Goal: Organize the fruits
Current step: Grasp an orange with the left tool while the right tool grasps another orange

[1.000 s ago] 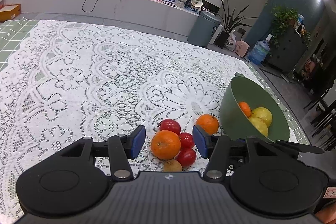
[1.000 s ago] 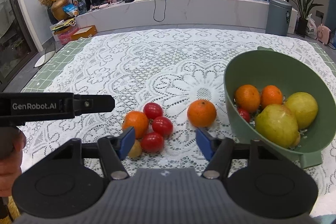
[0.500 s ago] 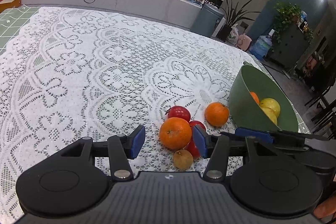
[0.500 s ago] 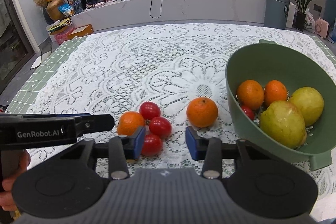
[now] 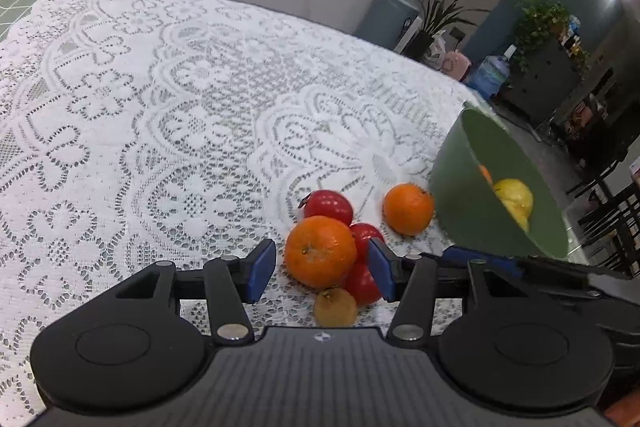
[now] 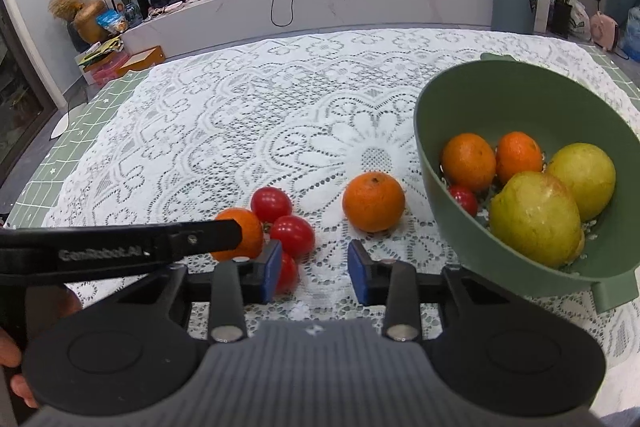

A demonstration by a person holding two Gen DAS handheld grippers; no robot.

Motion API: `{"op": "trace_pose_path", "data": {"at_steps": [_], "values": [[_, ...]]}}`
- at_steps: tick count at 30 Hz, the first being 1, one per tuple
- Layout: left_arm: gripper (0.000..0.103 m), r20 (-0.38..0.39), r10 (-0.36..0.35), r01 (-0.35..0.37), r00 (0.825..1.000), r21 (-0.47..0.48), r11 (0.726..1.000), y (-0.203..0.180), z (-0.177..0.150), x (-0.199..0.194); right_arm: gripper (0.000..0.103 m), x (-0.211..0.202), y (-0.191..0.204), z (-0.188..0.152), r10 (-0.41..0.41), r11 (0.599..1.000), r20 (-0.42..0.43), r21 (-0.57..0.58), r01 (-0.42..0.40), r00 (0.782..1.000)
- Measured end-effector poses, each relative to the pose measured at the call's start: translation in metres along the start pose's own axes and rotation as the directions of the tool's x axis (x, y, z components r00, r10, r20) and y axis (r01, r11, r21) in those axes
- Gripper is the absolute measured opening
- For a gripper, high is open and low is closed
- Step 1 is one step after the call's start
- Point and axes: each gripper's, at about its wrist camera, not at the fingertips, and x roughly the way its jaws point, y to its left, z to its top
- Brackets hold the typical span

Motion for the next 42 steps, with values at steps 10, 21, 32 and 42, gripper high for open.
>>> {"op": "trace_pose_path", "data": {"at_steps": [10, 21, 32, 42], "values": [[0.050, -0.035, -0.024, 0.025, 0.999, 0.004, 1.000, 0.001, -0.003, 0.013, 0.034, 0.005, -0.004, 0.002, 0.002, 0.999, -0.014, 0.039, -0.002, 1.000], [0.048, 0.049, 0.013, -0.012, 0.999, -0.010, 1.000, 0.002, 0.001, -0.004, 0.035, 0.002, -0.012, 0.003, -0.015, 0.992, 0.045, 0.130, 0.009, 0.999], [0.048, 0.070, 0.060, -0.056, 0.996, -0.053, 0.997, 0.012, 0.005, -0.007, 0.035, 0.010, -0.010, -0.001, -0.101, 0.956, 0.103, 0.287, 0.068, 0.989], [0.048, 0.064, 0.069, -0.065, 0.996, -0.061, 0.996, 0.015, 0.005, -0.003, 0.041, 0.027, -0.019, 0.000, -0.177, 0.911, 0.073, 0.390, 0.135, 0.981]]}}
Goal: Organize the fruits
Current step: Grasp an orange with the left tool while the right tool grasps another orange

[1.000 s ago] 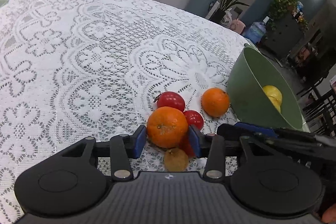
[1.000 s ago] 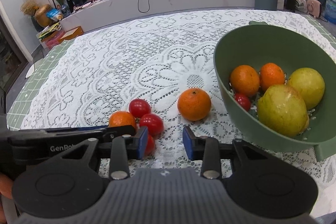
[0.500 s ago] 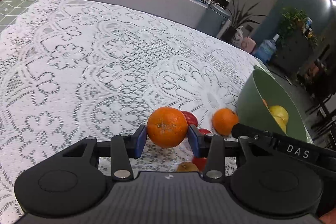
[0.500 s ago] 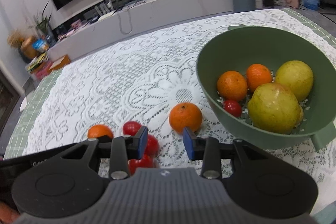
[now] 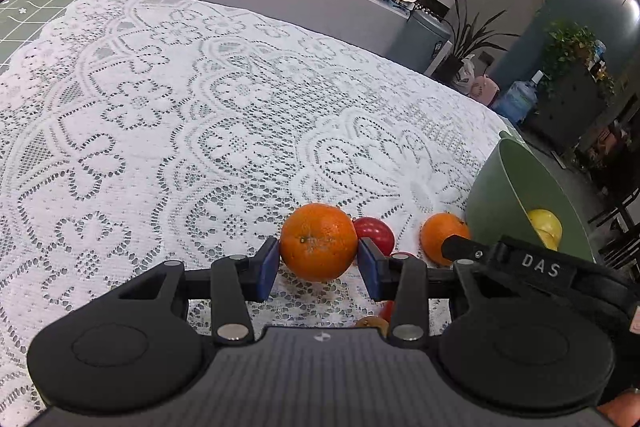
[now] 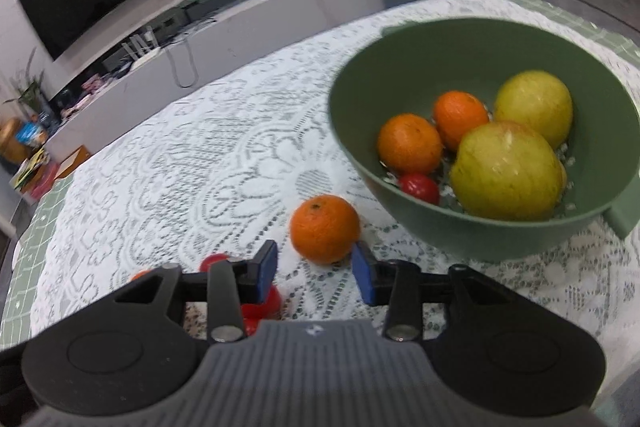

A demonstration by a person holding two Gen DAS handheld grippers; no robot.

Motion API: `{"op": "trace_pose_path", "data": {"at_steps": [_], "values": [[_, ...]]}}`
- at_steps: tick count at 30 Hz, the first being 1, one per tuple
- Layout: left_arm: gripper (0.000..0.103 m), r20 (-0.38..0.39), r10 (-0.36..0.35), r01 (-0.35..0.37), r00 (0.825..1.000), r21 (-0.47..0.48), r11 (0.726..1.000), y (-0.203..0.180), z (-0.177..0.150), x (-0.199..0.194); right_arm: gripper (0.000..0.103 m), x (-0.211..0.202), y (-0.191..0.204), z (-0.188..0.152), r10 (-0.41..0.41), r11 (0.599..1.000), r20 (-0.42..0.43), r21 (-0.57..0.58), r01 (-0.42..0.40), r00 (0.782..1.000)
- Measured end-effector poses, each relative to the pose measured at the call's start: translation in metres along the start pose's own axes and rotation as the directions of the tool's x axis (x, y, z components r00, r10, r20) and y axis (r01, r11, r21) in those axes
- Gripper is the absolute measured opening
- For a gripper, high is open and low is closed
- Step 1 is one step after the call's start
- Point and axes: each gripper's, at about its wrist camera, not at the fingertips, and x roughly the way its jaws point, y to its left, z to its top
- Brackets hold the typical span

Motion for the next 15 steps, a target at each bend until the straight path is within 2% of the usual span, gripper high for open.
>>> {"op": "trace_pose_path", "data": {"at_steps": [4, 15], "values": [[0.048, 0.001, 0.000, 0.000, 1.000, 0.010, 1.000, -0.001, 0.000, 0.001, 0.041, 0.006, -0.004, 0.001, -0.021, 0.998, 0.002, 0.052, 0.021, 1.000], [0.048, -0.009, -0.007, 0.007, 1.000, 0.016, 1.000, -0.002, -0.001, 0.003, 0.041, 0.018, -0.003, 0.003, -0.040, 0.997, 0.026, 0.071, 0.038, 0.999]]}}
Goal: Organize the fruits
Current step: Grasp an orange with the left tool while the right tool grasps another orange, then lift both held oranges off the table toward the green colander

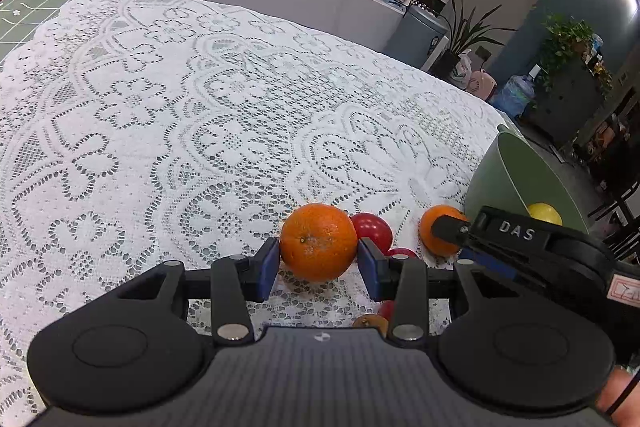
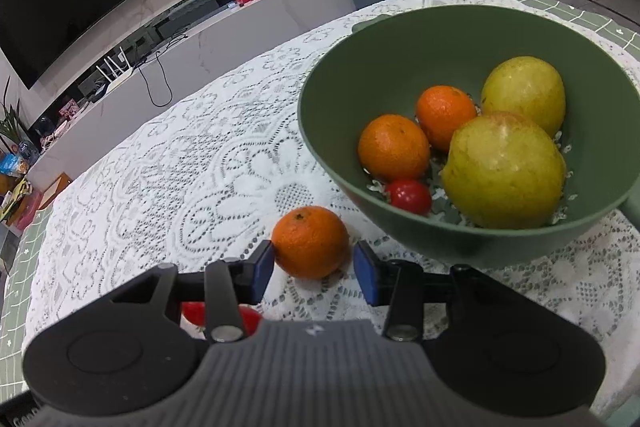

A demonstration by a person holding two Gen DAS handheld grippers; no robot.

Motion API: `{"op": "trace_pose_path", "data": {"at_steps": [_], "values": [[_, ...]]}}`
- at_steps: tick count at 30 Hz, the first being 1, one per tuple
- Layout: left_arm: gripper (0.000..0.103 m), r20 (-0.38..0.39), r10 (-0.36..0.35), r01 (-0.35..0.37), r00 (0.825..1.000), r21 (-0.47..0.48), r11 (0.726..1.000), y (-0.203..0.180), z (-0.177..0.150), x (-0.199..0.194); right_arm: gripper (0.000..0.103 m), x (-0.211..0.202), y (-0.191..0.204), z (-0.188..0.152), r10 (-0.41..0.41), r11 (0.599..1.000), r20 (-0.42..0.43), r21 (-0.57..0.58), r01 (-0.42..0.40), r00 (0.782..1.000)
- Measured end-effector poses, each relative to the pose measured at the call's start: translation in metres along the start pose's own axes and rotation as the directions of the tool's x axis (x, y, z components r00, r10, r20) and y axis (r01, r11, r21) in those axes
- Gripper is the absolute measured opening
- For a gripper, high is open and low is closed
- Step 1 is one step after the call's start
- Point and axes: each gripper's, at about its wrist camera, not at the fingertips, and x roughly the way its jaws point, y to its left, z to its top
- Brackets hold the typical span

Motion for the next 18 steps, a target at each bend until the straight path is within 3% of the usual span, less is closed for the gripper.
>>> {"op": "trace_pose_path", "data": {"at_steps": [18], "values": [[0.048, 0.041, 0.020, -0.020, 0.999, 0.007, 1.000, -0.002, -0.001, -0.012, 0.033, -0.015, 0.003, 0.003, 0.072, 0.993, 0.013, -0.097, -0.070, 0.997]]}}
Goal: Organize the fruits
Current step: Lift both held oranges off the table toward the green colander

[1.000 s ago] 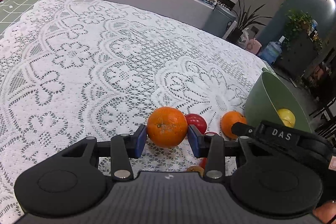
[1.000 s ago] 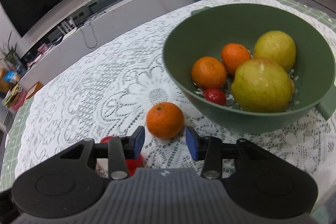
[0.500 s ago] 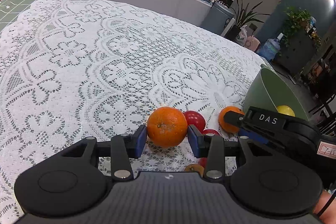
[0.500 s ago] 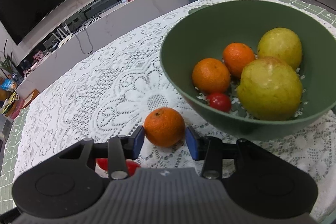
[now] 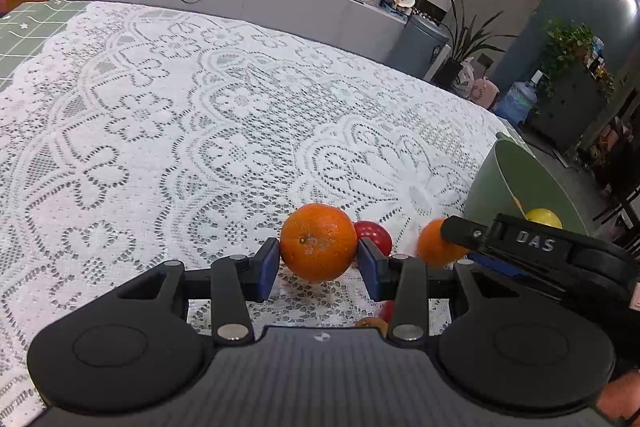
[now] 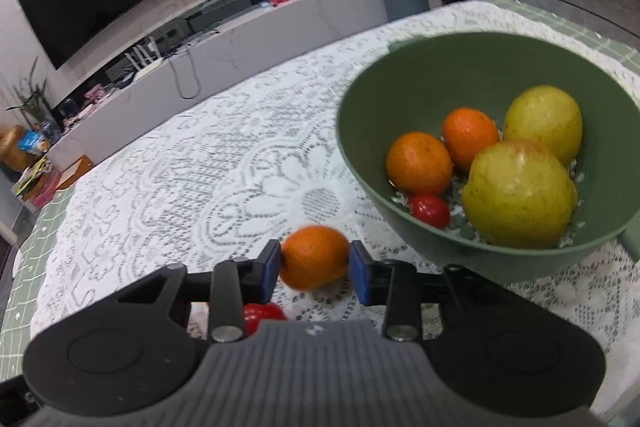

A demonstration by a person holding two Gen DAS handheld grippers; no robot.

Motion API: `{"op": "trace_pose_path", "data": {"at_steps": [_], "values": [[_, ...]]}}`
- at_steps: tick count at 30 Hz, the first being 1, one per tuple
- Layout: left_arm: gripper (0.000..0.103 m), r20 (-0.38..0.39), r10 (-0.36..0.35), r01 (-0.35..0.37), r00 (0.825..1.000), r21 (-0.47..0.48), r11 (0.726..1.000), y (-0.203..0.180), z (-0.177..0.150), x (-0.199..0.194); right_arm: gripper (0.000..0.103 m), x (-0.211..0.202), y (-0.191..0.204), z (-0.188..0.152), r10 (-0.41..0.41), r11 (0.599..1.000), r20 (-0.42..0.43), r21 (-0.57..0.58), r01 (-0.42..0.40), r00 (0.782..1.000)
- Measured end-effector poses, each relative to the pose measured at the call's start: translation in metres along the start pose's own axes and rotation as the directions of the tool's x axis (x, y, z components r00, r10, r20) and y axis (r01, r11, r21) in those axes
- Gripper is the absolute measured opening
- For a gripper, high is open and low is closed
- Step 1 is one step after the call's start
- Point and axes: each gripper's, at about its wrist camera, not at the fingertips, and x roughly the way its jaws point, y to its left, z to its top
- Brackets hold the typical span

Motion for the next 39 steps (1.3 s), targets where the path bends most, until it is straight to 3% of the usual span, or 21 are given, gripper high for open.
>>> {"op": "trace_pose_path", "data": {"at_steps": [3, 4, 12, 15, 17, 18, 24, 28, 32, 39], "values": [[0.048, 0.011, 0.000, 0.000, 1.000, -0.006, 1.000, 0.000, -0.002, -0.006, 0.026, -0.007, 0.003, 0.001, 0.044, 0.999, -0.004, -0.021, -0.044, 0.999], [0.048, 0.013, 0.000, 0.000, 1.000, -0.007, 1.000, -0.001, -0.002, -0.007, 0.000, -0.010, 0.003, 0.002, 0.055, 0.998, -0.005, -0.024, -0.055, 0.998], [0.048, 0.006, 0.011, -0.011, 1.000, -0.023, 1.000, 0.000, -0.010, -0.015, 0.000, -0.018, 0.004, -0.001, 0.102, 0.993, -0.053, -0.058, -0.105, 0.993], [0.048, 0.020, 0.013, -0.013, 1.000, -0.029, 1.000, 0.002, -0.010, -0.019, 0.008, -0.024, 0.003, -0.002, 0.079, 0.995, -0.038, -0.064, -0.081, 0.996], [0.048, 0.020, 0.015, -0.015, 1.000, -0.030, 0.999, 0.003, -0.010, -0.020, 0.036, -0.028, -0.002, -0.002, 0.056, 0.996, -0.025, -0.062, -0.057, 0.998], [0.048, 0.019, 0.014, -0.013, 1.000, -0.030, 0.999, 0.003, -0.010, -0.019, 0.041, -0.030, -0.003, -0.003, 0.037, 0.998, -0.021, -0.058, -0.038, 0.999], [0.048, 0.011, 0.006, -0.006, 1.000, 0.002, 1.000, -0.003, -0.011, -0.016, 0.044, -0.028, -0.003, -0.009, -0.002, 0.997, -0.021, -0.072, 0.000, 1.000], [0.048, 0.010, 0.008, -0.008, 1.000, -0.002, 1.000, -0.001, -0.009, -0.013, 0.054, -0.024, 0.004, -0.009, 0.002, 0.994, -0.006, -0.113, -0.003, 1.000], [0.048, 0.010, 0.002, -0.002, 1.000, -0.023, 1.000, 0.003, -0.004, -0.011, 0.053, -0.025, 0.005, -0.009, 0.016, 0.992, 0.001, -0.123, -0.016, 1.000], [0.048, 0.006, -0.015, 0.015, 1.000, -0.005, 1.000, -0.002, -0.002, -0.009, 0.054, -0.030, -0.005, -0.011, -0.110, 0.991, 0.014, -0.071, 0.111, 0.994]]}}
